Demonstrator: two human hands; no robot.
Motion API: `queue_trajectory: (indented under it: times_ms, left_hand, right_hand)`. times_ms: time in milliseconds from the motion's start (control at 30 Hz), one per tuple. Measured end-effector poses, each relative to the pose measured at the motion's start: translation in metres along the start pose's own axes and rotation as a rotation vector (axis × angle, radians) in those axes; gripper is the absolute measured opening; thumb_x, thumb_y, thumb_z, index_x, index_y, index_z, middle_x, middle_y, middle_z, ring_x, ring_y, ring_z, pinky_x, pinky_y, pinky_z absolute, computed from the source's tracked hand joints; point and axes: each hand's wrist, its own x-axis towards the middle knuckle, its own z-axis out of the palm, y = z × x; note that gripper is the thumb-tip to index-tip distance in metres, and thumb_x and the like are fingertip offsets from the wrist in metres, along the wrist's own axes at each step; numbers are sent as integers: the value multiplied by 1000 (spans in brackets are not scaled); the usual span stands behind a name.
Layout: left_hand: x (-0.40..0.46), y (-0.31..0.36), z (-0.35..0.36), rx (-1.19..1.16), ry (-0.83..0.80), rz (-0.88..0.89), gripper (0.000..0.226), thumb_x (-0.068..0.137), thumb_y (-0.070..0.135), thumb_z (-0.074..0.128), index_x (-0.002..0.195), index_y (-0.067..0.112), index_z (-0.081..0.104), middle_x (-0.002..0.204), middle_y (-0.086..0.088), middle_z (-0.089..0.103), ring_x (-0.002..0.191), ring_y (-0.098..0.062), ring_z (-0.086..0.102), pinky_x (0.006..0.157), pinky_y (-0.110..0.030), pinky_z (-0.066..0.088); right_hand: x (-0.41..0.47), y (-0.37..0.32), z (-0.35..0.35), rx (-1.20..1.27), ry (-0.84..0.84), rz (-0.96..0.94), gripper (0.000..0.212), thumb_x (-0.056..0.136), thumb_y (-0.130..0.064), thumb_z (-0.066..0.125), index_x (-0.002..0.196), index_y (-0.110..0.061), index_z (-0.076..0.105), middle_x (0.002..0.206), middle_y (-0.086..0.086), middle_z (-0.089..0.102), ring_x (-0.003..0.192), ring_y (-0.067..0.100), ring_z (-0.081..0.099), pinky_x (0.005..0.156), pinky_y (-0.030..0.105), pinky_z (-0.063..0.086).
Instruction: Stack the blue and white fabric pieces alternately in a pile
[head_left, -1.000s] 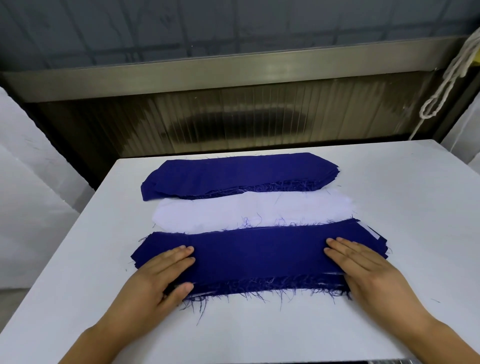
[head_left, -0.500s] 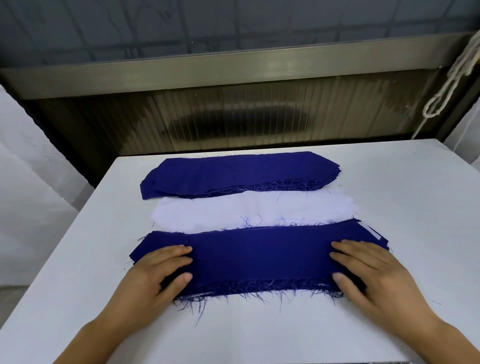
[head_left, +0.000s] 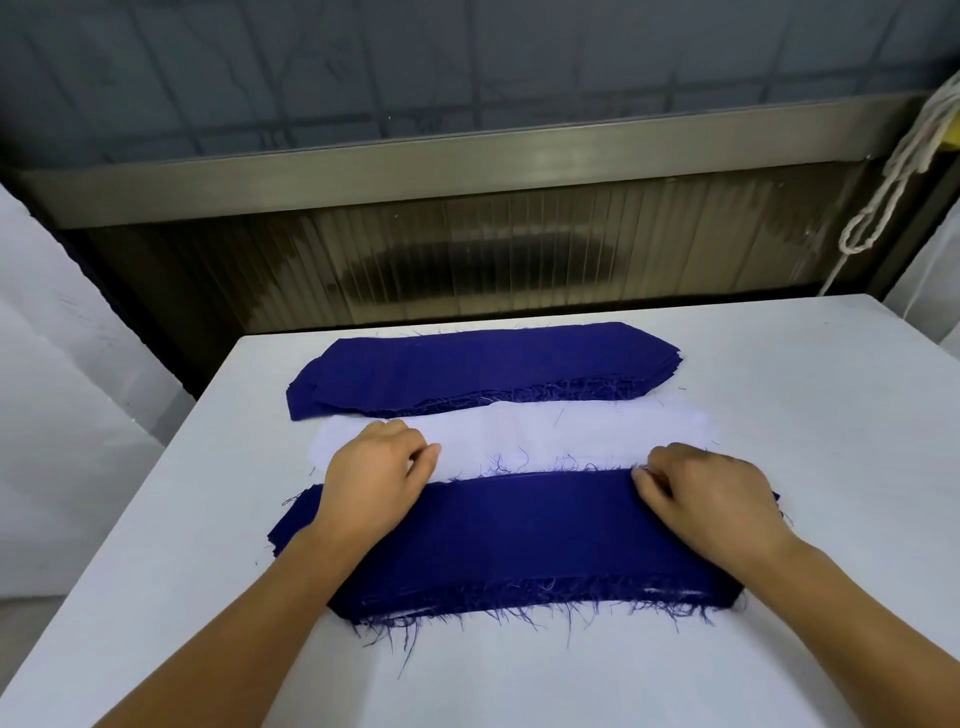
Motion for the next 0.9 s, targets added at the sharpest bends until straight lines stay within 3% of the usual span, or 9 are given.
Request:
queue_trajectory:
  times_ms: [100, 167, 267, 333, 433, 500, 600, 800, 900]
  left_hand:
    - [21, -9, 6, -38, 39, 13, 11, 91, 26, 63, 90, 17, 69, 93, 5, 64, 81, -17, 58, 65, -28, 46]
    - [37, -12, 11, -45, 46, -1, 18, 91, 23, 63, 106, 15, 69, 110, 1, 64, 93, -21, 60, 78, -32, 50]
    - [59, -11, 22, -21, -15, -67, 44, 93, 26, 60, 135, 14, 54, 142, -4, 49, 128, -25, 47, 106, -38, 38]
    - [65, -10, 31, -13, -56, -100, 52, 96, 29, 55, 144, 14, 43, 153, -5, 37, 140, -23, 33, 115, -36, 26]
    - [62, -11, 45, 12, -110, -95, 53, 100, 31, 46, 149, 14, 35, 157, -4, 30, 145, -19, 25, 120, -32, 16]
    - [61, -12, 50, 53, -117, -82, 50, 102, 30, 40, 150, 14, 33, 157, -3, 29, 145, -18, 23, 120, -32, 14]
    - [61, -12, 52, 109, -99, -71, 49, 104, 29, 35, 150, 15, 32, 157, -2, 28, 146, -17, 23, 120, -31, 13]
    - [62, -17, 53, 202, -47, -35, 45, 103, 19, 38, 148, 17, 36, 155, 1, 33, 143, -15, 29, 118, -29, 14]
    - [61, -14, 50, 174, 14, -25, 39, 99, 12, 49, 138, 14, 53, 146, -1, 47, 136, -17, 43, 114, -30, 26]
  right_hand:
    - [19, 12, -3, -82, -23, 47, 41, 95, -46, 40, 61, -23, 36, 60, -8, 46, 56, 14, 50, 49, 27, 36]
    - [36, 10, -5, -43, -7, 48, 38, 95, -42, 42, 62, -23, 41, 61, -7, 48, 55, 14, 50, 49, 27, 39]
    - [63, -4, -3, 130, 78, 10, 24, 95, -35, 48, 74, -23, 52, 77, -8, 54, 64, 16, 54, 55, 29, 43]
    - [81, -15, -1, 242, 126, -34, 10, 94, -29, 54, 97, -22, 61, 96, -6, 59, 82, 17, 58, 64, 29, 46]
    - [104, -26, 7, 302, 138, -76, 36, 92, -22, 58, 128, -19, 56, 126, -3, 56, 110, 20, 54, 89, 30, 46]
    - [113, -29, 14, 299, 117, -91, 45, 92, -18, 57, 137, -17, 51, 138, -1, 52, 125, 19, 48, 104, 31, 38]
    - [117, -29, 28, 271, 73, -107, 44, 95, -16, 54, 139, -14, 51, 144, 1, 49, 133, 19, 44, 113, 31, 31]
    - [117, -28, 34, 196, 201, -106, 27, 97, -8, 49, 115, -9, 70, 119, 5, 68, 107, 26, 62, 95, 38, 48]
    - [118, -29, 33, 183, 217, -85, 25, 94, -6, 52, 110, -11, 70, 110, 3, 69, 95, 25, 64, 85, 36, 50]
